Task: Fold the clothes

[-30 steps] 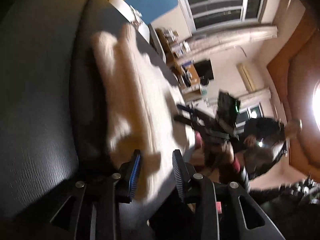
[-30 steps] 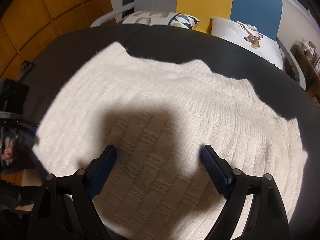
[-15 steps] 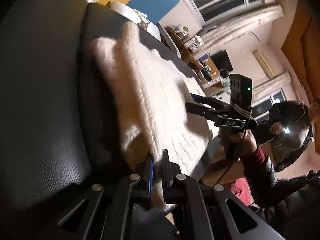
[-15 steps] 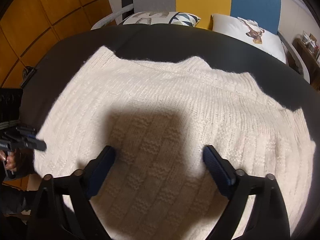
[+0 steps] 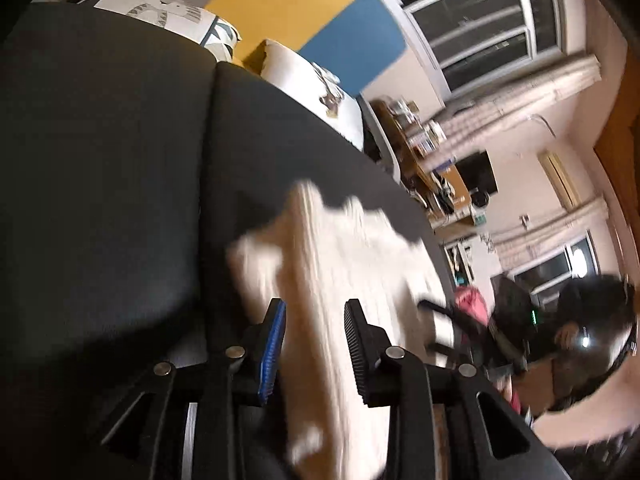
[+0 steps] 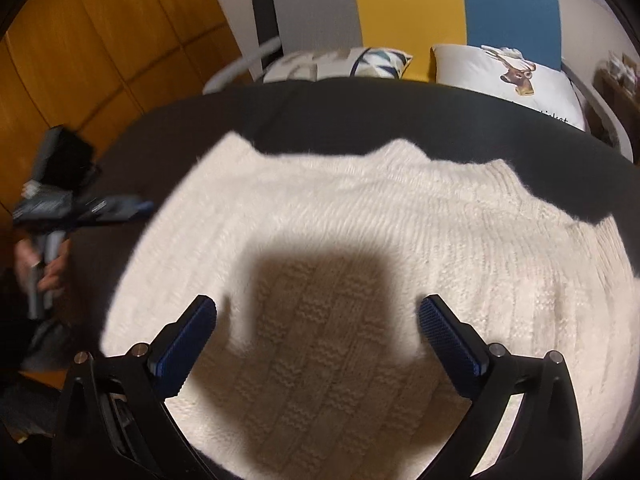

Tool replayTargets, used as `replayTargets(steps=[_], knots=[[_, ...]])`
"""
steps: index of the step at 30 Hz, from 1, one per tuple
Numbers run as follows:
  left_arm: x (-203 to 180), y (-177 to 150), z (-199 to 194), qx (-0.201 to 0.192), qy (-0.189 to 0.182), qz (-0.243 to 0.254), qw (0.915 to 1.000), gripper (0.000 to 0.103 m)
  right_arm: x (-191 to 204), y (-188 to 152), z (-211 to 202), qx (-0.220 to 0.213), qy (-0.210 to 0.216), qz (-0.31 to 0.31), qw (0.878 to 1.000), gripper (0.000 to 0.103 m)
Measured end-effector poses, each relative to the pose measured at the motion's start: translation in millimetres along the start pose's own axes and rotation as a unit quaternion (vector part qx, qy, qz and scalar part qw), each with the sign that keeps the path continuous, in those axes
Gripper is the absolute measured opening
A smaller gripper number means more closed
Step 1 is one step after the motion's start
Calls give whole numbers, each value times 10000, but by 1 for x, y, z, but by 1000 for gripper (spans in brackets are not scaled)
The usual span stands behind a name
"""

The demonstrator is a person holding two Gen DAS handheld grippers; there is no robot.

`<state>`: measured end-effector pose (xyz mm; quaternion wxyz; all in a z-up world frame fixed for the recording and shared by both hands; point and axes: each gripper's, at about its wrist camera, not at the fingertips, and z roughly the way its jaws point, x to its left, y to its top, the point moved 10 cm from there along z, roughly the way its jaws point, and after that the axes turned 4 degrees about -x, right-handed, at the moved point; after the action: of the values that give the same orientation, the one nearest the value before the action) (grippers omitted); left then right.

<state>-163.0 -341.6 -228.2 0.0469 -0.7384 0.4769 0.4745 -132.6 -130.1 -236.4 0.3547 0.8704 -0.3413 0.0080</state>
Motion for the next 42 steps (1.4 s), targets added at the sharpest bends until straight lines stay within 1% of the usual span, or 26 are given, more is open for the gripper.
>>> replayTargets(steps=[2,4,6,8,10,13,14,15,16,17,18,20,22,23,24,25,27,28,29,30,31,32,34,37,40,42], knots=[[-1,11,16,85,41,-1,10000,31,-1,0,-5,15,63,7,10000,103],[-5,17,29,232,79,117,9996,31,-5,1,-12,13,28,-44,10000,103],[-13,17,45,383,166,288,9987,31,-8,3,-18,-7,112,50,9999,103],[-13,18,47,438,297,428,9977,28,-15,6,-22,-5,225,215,9995,103],[-21,16,41,230,409,692,9965,7,-26,12,-23,-6,256,331,9991,103],[-31,11,26,-146,559,1010,9932,6,-43,18,-21,-9,24,330,9995,103],[-28,8,23,-208,682,1028,9921,5,-49,20,-20,36,-96,321,9994,93],[-20,6,21,-232,858,1011,9909,5,-57,20,-16,125,-326,258,9991,83],[-13,5,20,-256,1034,995,9893,5,-67,18,-10,259,-677,155,9972,59],[-5,2,21,-206,1165,946,9885,5,-79,16,-4,398,-1049,60,9937,38],[-1,1,24,-151,1228,913,9881,5,-85,15,0,478,-1228,19,9913,33],[2,1,27,-104,1305,896,9873,6,-91,14,6,534,-1239,33,9908,32],[3,2,27,-80,1422,887,9858,11,-94,16,8,533,-1216,127,9911,32],[0,4,25,-96,1528,891,9842,11,-95,18,7,520,-1200,176,9912,32],[-2,6,22,-113,1633,895,9824,16,-94,19,6,502,-1185,212,9915,32],[-9,9,19,-190,1705,1023,9799,18,-93,20,4,469,-1156,242,9919,32],[-30,18,10,-428,1796,1450,9721,18,-89,22,-3,342,-1023,273,9938,32],[-43,20,9,-458,1669,1638,9712,21,-87,23,-7,288,-908,288,9950,33],[-60,19,12,-404,1391,1831,9724,22,-84,23,-11,242,-766,315,9963,38],[-80,18,20,-299,1137,2114,9703,25,-80,24,-16,189,-610,347,9974,43],[-100,17,31,-170,913,2446,9652,28,-77,23,-21,143,-439,366,9983,56],[-117,14,43,24,732,2768,9581,29,-73,21,-25,109,-262,370,9989,65],[-135,8,73,501,598,3221,9435,31,-65,16,-30,121,-29,284,9995,67],[-142,1,116,1155,572,3573,9251,31,-53,8,-36,177,266,110,9994,68],[-144,-3,147,1673,538,3683,9129,31,-44,0,-41,244,516,-50,9984,70],[-143,-9,155,1933,432,3737,9062,31,-44,-6,-40,312,541,-104,9980,72]])
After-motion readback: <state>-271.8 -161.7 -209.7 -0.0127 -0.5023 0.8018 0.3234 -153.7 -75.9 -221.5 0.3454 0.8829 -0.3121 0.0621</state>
